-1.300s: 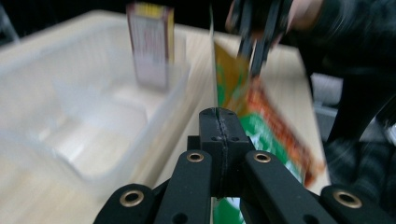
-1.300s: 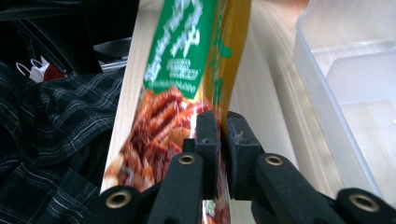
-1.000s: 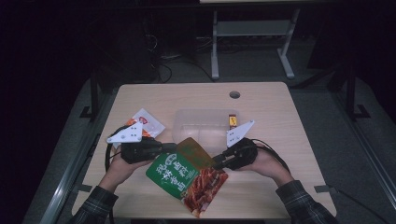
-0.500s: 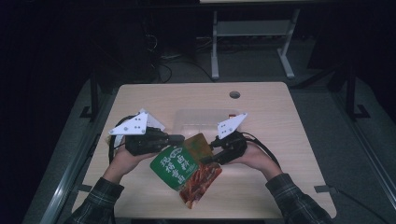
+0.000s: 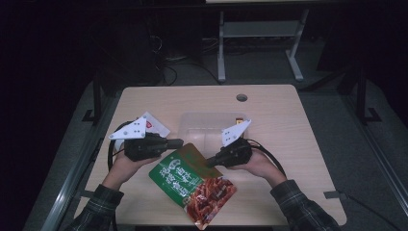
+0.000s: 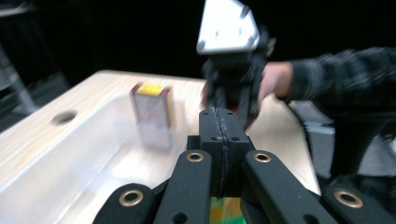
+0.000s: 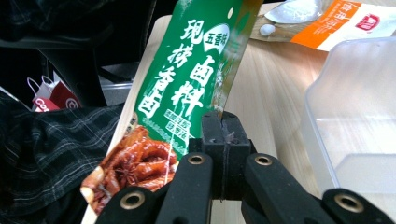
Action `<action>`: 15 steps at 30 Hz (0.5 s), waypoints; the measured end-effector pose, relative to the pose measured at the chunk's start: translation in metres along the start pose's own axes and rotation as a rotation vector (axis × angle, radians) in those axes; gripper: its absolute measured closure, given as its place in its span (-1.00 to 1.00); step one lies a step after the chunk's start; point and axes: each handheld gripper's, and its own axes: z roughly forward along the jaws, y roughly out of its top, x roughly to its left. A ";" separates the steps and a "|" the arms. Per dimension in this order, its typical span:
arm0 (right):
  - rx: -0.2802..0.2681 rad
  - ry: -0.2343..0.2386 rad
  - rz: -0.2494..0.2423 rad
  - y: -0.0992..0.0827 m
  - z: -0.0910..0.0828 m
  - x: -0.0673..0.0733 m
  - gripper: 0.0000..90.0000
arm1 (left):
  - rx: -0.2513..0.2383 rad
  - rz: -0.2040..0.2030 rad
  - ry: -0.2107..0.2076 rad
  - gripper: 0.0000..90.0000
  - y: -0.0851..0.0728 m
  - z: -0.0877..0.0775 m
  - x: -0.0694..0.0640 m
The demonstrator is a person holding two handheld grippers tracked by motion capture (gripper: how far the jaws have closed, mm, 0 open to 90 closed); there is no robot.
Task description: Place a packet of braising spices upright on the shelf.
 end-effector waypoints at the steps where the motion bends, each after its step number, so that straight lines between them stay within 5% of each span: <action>1: -0.003 -0.011 -0.007 -0.001 -0.002 0.000 1.00 | 0.004 -0.012 0.007 0.93 -0.004 -0.003 -0.001; 3: -0.005 -0.020 -0.004 -0.002 -0.007 0.001 1.00 | 0.053 -0.036 0.033 0.65 -0.010 -0.009 -0.003; 9: -0.034 -0.036 -0.003 -0.002 -0.019 0.004 1.00 | 0.050 -0.110 0.119 0.19 -0.035 -0.030 -0.007; 15: -0.054 -0.061 0.001 -0.004 -0.028 0.004 1.00 | 0.076 -0.199 0.130 -0.13 -0.054 -0.039 -0.013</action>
